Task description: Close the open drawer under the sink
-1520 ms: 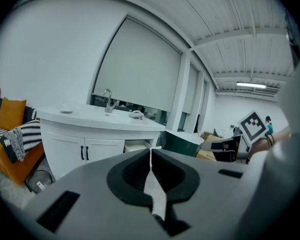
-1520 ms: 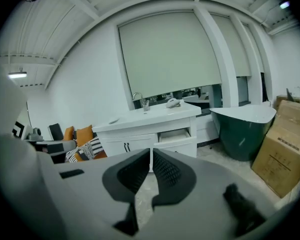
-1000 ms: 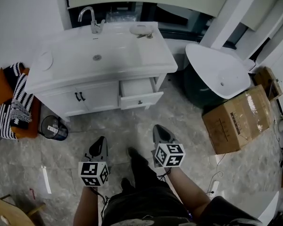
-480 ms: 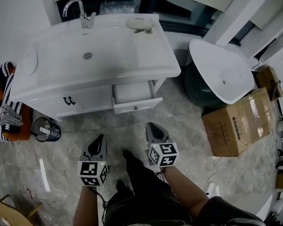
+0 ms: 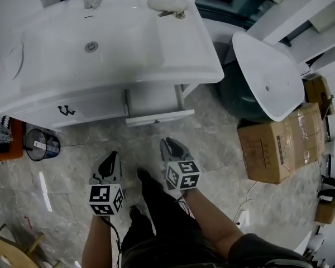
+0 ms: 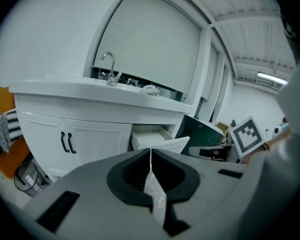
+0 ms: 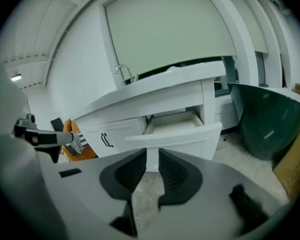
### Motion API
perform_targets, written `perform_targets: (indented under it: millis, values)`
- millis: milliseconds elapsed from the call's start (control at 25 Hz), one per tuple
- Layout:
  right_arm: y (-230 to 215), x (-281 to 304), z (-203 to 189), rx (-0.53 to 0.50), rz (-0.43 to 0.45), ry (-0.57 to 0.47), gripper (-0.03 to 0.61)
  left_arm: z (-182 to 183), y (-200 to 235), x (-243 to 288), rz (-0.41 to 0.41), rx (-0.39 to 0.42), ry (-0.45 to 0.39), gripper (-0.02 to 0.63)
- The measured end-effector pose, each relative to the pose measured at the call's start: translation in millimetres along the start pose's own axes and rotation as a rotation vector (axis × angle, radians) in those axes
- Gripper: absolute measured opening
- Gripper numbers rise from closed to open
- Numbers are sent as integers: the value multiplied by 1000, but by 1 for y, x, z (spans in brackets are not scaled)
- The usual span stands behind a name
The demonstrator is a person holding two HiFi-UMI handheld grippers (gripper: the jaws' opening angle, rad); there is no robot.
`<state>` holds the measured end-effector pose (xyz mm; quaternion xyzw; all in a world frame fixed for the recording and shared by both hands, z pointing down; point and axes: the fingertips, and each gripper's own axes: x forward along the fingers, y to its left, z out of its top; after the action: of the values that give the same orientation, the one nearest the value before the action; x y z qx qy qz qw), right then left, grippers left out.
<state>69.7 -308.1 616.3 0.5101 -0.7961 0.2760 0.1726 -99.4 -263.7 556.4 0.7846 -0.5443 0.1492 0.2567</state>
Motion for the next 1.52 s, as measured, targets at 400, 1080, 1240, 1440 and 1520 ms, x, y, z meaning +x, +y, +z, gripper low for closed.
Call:
perform_targets:
  millis: [400, 1080, 1240, 1440, 1520]
  values:
    - [-37, 74, -36, 16, -116, 40, 153, -46, 37, 45, 42, -43, 52, 20]
    - [-63, 152, -62, -51, -168, 59, 250, -79, 43, 89, 11, -78, 105, 20]
    - [-62, 162, -62, -109, -163, 75, 250, -82, 45, 96, 10, -86, 120, 20]
    - [-69, 166, -61, -102, -191, 80, 172, -82, 47, 105, 7, -90, 133, 20]
    - [-71, 168, -60, -101, -204, 85, 160, -83, 47, 108, 8, -90, 138, 20]
